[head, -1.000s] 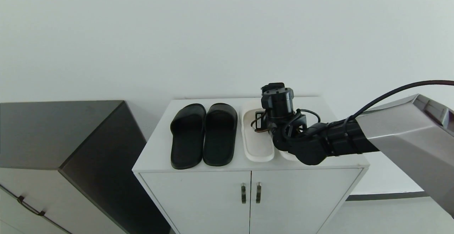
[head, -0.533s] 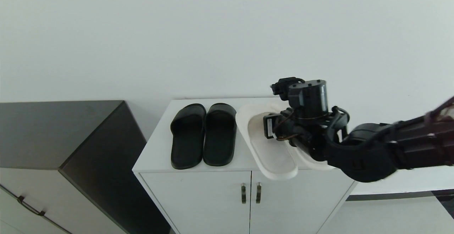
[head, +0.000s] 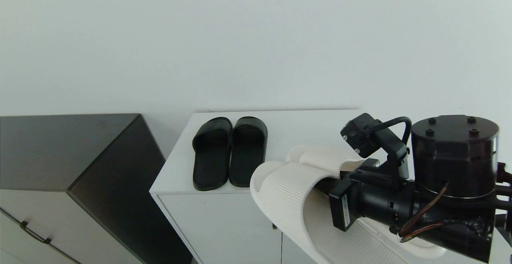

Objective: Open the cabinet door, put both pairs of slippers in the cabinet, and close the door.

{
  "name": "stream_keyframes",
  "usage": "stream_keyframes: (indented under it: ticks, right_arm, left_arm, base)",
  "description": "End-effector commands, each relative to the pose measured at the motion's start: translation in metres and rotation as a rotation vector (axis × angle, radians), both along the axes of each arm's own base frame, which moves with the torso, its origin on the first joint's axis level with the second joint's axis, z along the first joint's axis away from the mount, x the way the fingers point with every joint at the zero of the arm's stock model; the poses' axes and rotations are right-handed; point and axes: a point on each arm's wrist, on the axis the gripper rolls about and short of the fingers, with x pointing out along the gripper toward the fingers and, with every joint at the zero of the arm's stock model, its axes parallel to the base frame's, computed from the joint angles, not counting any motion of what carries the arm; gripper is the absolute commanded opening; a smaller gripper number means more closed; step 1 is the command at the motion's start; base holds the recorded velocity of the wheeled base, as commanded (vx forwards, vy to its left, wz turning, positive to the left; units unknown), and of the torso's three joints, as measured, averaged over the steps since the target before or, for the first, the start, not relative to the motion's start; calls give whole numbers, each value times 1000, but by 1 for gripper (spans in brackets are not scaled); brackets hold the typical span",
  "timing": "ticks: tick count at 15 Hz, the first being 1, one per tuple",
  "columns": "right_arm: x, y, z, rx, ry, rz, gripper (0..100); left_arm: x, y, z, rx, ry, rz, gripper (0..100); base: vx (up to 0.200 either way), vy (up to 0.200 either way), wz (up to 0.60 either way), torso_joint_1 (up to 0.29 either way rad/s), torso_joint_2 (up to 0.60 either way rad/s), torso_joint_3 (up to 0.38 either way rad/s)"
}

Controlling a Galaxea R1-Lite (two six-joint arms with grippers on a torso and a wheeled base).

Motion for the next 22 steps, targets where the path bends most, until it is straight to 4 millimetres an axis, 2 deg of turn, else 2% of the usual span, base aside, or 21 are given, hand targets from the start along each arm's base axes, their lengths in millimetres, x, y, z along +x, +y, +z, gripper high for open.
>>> stream_keyframes:
  ticks: [1,7,22]
  right_arm:
    - [-5,-5,5,14,-10,6,0]
    - [-5,-5,1,4,-8,6,0]
    - [-5,-5,-5,-20,3,4,0]
  left_arm:
    - [0,0,0,-2,1,0,0]
    - [0,0,0,-5,1,0,0]
    - [0,0,0,-5,1,0,0]
  base:
    - [-200,0,0,7,-2,2]
    - [-200,0,0,2,1,4]
    - [0,0,0,-13,30,16]
